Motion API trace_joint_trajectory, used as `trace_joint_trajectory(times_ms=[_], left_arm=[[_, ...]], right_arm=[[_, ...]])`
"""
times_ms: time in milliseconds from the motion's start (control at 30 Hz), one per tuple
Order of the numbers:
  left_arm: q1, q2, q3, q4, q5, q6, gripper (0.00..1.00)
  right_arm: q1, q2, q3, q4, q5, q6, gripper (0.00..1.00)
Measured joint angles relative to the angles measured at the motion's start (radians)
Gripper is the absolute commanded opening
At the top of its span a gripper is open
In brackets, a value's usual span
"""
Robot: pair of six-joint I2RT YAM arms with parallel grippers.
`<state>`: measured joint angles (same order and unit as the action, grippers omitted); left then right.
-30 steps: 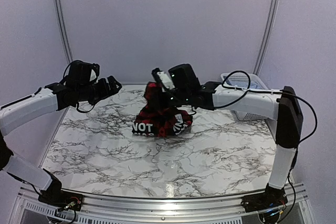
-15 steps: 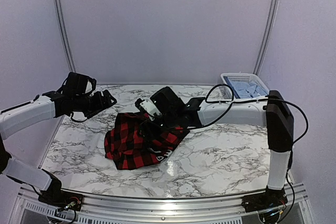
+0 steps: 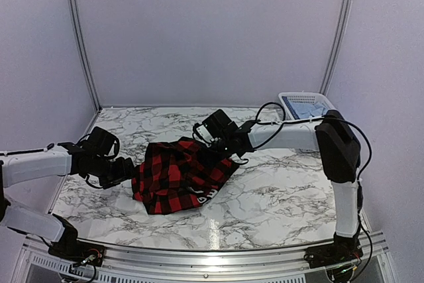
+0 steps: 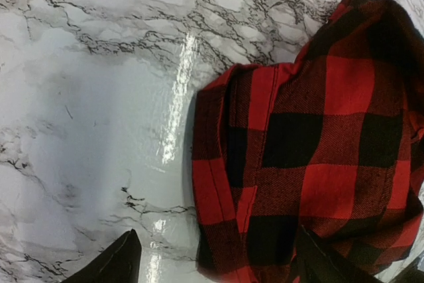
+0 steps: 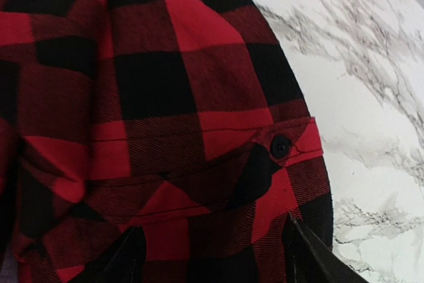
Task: Fold and stack the long sleeve shirts
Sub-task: Flatten out the square-folded shirt at the center of the board.
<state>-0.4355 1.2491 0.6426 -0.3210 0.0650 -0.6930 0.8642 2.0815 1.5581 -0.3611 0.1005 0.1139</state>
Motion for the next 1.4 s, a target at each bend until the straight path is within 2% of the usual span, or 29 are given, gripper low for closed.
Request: trace_joint_trajectory(times_ms=[100, 200, 267, 300, 367, 467, 600, 733, 833, 933, 1000, 1067, 1167, 1200, 1267, 1400], left_arm=[[-0.040, 0.029, 0.003, 0.002, -0.033, -0.010, 0.78], [-0.087, 0.092, 0.024, 0.003, -0.084, -0.024, 0.70], [-0.110, 0.140, 0.041, 0.005, -0.116, -0.033, 0.60], [-0.119, 0.164, 0.049, 0.007, -0.130, -0.036, 0.53], [-0.135, 0.210, 0.065, 0.015, -0.157, -0.042, 0.30], [-0.144, 0.264, 0.090, 0.025, -0.201, -0.051, 0.00], [-0.108, 0.290, 0.147, 0.024, -0.240, -0.034, 0.00], [0.031, 0.344, 0.294, 0.025, -0.258, 0.007, 0.00], [0.135, 0.455, 0.508, 0.019, -0.245, 0.045, 0.00], [0.196, 0.628, 0.787, 0.002, -0.204, 0.086, 0.02], [0.216, 0.767, 1.008, -0.027, -0.149, 0.120, 0.26], [0.214, 0.903, 1.221, -0.050, -0.082, 0.155, 0.51], [0.196, 0.991, 1.355, -0.086, -0.023, 0.188, 0.68], [0.189, 1.002, 1.373, -0.100, -0.009, 0.193, 0.73], [0.181, 1.001, 1.374, -0.123, 0.013, 0.208, 0.76], [0.161, 0.956, 1.310, -0.143, 0.021, 0.219, 0.75]], right_arm=[[-0.017, 0.050, 0.001, -0.006, 0.009, -0.010, 0.51], [-0.026, 0.066, 0.001, -0.008, 0.016, -0.009, 0.30], [-0.026, 0.064, 0.001, -0.006, 0.021, -0.007, 0.18], [-0.026, 0.062, 0.001, -0.003, 0.025, -0.004, 0.13], [-0.026, 0.057, -0.006, 0.002, 0.037, 0.001, 0.01], [-0.026, 0.023, -0.045, -0.001, 0.070, 0.015, 0.00], [-0.026, -0.083, -0.121, -0.015, 0.119, 0.029, 0.00], [-0.026, -0.245, -0.217, -0.034, 0.133, 0.046, 0.00], [-0.013, -0.380, -0.292, -0.061, 0.122, 0.054, 0.00], [0.039, -0.490, -0.352, -0.092, 0.099, 0.069, 0.00], [0.097, -0.532, -0.383, -0.098, 0.060, 0.093, 0.07], [0.141, -0.545, -0.415, -0.095, 0.011, 0.122, 0.23], [0.161, -0.530, -0.454, -0.097, -0.026, 0.158, 0.54], [0.158, -0.518, -0.458, -0.105, -0.028, 0.167, 0.60], [0.152, -0.494, -0.458, -0.111, -0.027, 0.179, 0.68], [0.152, -0.446, -0.421, -0.134, 0.018, 0.185, 0.71]])
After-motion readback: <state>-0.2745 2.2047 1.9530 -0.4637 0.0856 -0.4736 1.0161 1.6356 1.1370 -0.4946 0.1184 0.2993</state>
